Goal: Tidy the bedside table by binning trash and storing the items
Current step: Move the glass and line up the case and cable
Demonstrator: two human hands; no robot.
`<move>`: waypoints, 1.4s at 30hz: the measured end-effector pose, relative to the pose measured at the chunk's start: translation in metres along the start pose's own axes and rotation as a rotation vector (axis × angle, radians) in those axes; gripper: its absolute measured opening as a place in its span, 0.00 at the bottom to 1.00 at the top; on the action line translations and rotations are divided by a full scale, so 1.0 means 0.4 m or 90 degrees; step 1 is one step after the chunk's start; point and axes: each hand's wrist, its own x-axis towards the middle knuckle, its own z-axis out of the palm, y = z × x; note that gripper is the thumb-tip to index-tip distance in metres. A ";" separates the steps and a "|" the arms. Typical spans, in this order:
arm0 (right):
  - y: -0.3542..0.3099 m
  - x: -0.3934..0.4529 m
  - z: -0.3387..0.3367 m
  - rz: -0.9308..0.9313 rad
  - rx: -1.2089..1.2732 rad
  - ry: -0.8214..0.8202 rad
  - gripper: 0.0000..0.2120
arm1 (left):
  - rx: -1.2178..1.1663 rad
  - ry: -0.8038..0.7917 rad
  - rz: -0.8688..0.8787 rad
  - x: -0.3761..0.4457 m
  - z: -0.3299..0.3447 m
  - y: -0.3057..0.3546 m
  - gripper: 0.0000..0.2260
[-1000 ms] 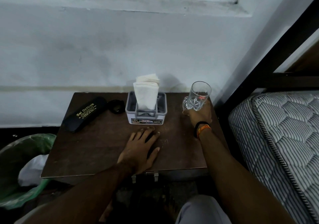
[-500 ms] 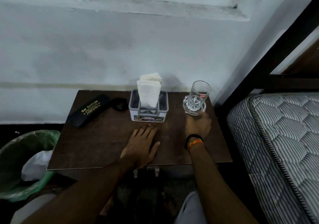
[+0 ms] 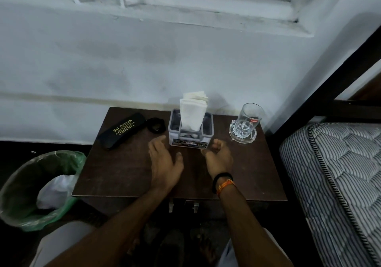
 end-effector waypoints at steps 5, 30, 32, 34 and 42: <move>-0.018 -0.002 0.018 0.012 0.052 -0.025 0.16 | -0.096 -0.103 -0.090 0.055 -0.015 -0.008 0.38; -0.032 0.090 -0.012 0.074 0.094 0.064 0.23 | -0.152 -0.262 -0.005 0.122 0.055 -0.001 0.36; -0.042 0.068 -0.015 0.067 0.054 0.128 0.18 | -0.116 -0.240 0.011 0.129 0.040 0.001 0.32; -0.056 0.041 -0.018 0.008 -0.041 0.184 0.05 | -0.049 -0.201 0.026 0.138 0.021 0.003 0.26; -0.122 -0.038 0.103 -0.523 -0.346 -0.062 0.02 | 0.221 -0.075 0.051 0.234 -0.166 -0.041 0.12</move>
